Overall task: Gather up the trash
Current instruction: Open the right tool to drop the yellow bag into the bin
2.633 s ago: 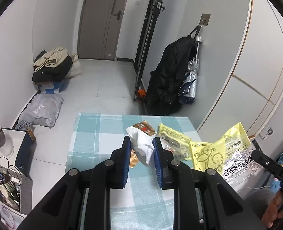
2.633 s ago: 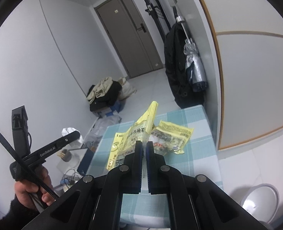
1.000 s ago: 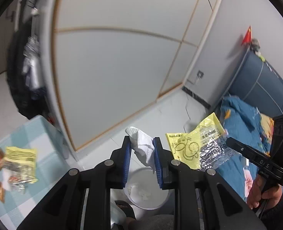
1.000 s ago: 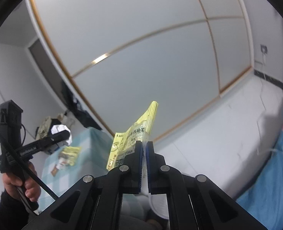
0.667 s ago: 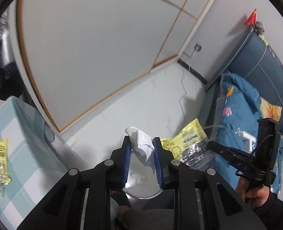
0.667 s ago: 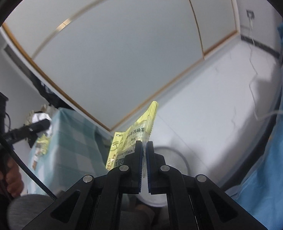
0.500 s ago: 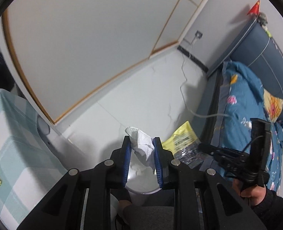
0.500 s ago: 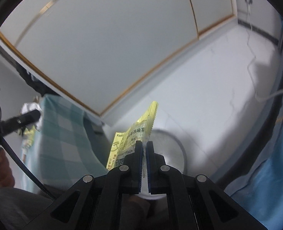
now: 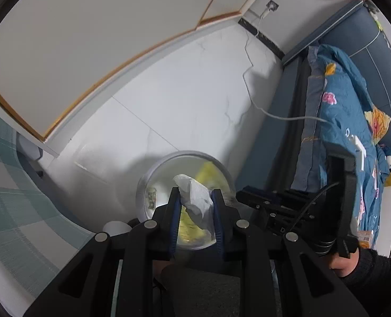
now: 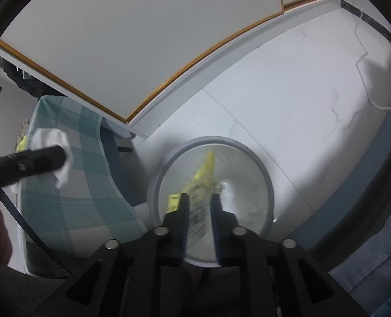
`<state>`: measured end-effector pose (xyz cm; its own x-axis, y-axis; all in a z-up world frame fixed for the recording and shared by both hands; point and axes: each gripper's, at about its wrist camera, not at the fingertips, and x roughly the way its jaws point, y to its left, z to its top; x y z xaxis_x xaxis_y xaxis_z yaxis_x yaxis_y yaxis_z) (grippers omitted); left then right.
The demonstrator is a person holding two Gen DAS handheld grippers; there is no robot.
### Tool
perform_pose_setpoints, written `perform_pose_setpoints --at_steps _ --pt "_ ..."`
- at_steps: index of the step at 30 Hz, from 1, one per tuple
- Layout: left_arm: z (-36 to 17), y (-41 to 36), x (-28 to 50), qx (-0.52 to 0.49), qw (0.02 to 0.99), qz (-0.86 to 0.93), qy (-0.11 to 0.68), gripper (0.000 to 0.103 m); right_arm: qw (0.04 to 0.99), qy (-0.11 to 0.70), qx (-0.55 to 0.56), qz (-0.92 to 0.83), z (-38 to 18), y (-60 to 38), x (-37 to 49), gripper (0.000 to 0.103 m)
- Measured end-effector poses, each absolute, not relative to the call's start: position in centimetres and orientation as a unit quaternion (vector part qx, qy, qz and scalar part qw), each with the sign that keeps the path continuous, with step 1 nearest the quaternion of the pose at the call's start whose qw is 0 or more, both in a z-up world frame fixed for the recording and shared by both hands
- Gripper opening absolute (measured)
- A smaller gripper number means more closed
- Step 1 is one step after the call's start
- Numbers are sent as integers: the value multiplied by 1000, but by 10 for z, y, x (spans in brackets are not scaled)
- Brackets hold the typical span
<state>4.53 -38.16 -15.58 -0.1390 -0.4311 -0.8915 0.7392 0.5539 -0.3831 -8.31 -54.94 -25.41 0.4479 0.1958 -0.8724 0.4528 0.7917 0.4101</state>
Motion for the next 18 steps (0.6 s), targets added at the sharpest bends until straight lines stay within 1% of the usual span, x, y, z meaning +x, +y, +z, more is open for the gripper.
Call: perform_pose_setpoints --at_steps 1,3,7,9,12,18 --pt "-158 -383 45 129 640 -455 606 18 792 519 312 -81 -254 -550 -84 24" --pt "-163 -384 46 130 633 -453 614 18 792 520 308 -89 -253 -550 -84 38" --pt "-173 -388 45 132 623 -450 626 18 796 508 314 -103 -247 -557 -92 46" --pt "-177 -390 44 136 619 -449 630 18 799 497 316 -118 -241 -564 -98 54" --pt "-183 -396 40 151 611 -450 633 18 808 476 320 -132 -230 -572 -108 60" --pt "-196 -406 34 184 588 -451 646 19 817 459 320 -142 -214 -580 -119 66"
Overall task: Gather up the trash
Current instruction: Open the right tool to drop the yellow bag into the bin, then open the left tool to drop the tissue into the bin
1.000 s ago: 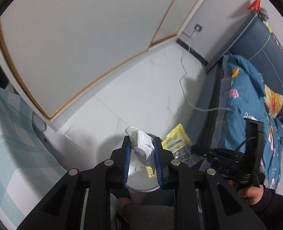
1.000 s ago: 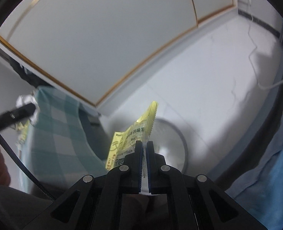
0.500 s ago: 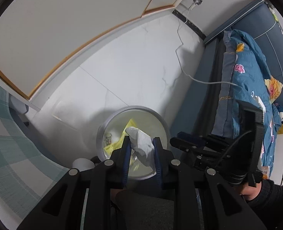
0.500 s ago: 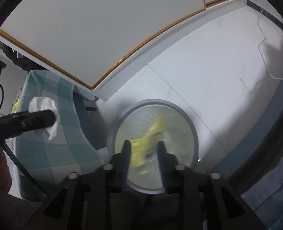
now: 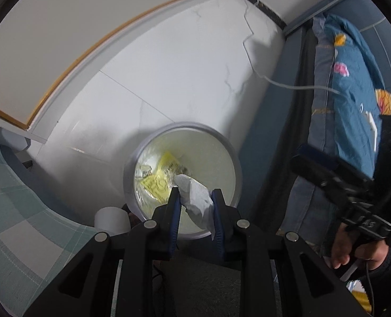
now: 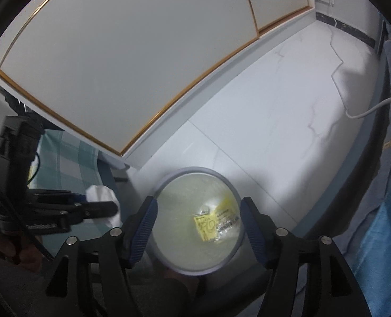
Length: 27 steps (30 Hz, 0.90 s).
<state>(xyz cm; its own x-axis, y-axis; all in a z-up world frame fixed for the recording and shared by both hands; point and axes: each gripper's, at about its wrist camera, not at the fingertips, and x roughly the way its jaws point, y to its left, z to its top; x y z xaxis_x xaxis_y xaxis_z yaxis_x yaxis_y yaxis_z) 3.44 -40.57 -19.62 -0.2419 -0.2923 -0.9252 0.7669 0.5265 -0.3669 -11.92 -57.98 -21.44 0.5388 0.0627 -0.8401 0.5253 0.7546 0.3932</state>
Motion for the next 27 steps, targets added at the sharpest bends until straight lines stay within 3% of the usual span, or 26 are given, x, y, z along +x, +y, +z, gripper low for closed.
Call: perform_pose_setpoints --at_steps 3,8,13,27 --pt "-200 -410 29 206 580 -450 647 21 816 458 321 -142 -213 -578 -118 66" --pt "-206 -413 23 239 571 -439 651 38 814 457 327 -144 -211 -580 -120 68" --pt "-200 -405 26 225 589 -437 642 49 813 457 331 -145 -209 -581 -123 71" --pt "-156 -371 36 166 695 -395 578 51 821 451 324 -135 -190 -568 -123 83"
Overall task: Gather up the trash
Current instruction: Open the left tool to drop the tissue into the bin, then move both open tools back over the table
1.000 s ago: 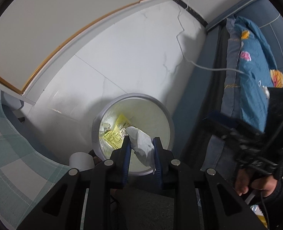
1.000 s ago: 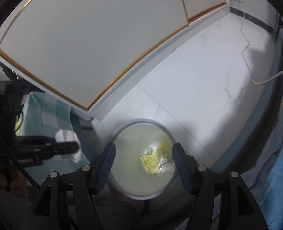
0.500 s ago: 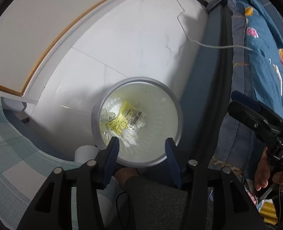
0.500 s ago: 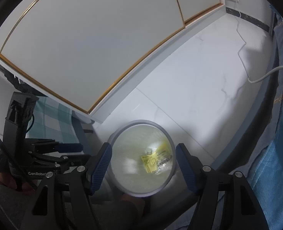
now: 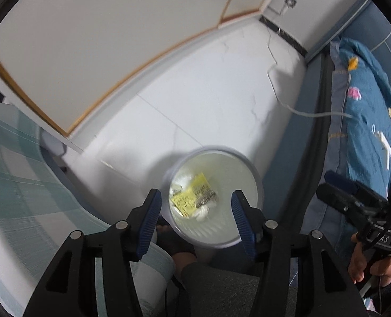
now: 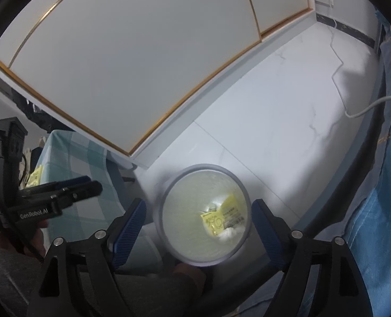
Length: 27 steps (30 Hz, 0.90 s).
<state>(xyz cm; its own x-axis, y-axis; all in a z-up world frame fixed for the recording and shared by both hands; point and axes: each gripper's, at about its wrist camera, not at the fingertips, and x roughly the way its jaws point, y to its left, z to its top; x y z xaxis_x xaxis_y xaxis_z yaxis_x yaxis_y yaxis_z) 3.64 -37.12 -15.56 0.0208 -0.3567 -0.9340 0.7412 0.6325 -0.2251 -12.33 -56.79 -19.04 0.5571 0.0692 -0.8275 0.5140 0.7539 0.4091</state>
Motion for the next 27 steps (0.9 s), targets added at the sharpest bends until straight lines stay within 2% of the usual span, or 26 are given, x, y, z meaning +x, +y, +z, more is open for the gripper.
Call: perform_pose_setpoints --at_steps 10,14,27 --pt "-107 -342 32 153 771 -368 497 51 850 417 298 -121 -147 -548 -122 87" --pt "-89 -327 32 142 795 -355 472 60 865 398 286 -111 -125 -536 -118 88" --pt "-34 -247 28 90 875 -283 382 61 919 320 224 -49 -44 -469 -101 94"
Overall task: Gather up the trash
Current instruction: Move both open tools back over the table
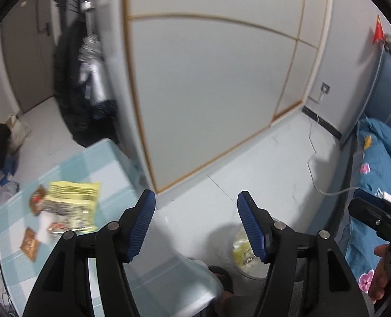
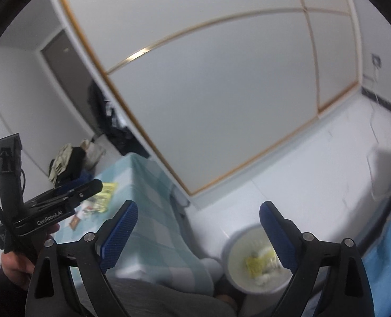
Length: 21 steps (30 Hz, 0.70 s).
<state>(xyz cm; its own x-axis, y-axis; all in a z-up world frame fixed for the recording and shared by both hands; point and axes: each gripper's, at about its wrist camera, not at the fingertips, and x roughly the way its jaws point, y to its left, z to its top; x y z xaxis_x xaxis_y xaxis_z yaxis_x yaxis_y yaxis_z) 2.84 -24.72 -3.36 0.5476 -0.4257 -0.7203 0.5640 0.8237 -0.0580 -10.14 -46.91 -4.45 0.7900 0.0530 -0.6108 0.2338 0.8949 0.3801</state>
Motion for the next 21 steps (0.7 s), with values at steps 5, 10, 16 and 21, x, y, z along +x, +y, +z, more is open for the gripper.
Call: perform_pose_setpoints --at_steps 5,10,16,21 --pt "-16 -209 30 64 896 -249 363 61 938 287 193 -9 -11 -430 -93 98" --pt "0 -163 30 35 918 -202 338 61 941 280 185 30 2 -394 -80 99" --pt "13 -115 30 -1 932 -161 325 61 942 277 174 76 11 -349 -61 99" --pt "17 -76 32 -18 942 -126 312 61 935 288 182 99 9 -316 -41 99"
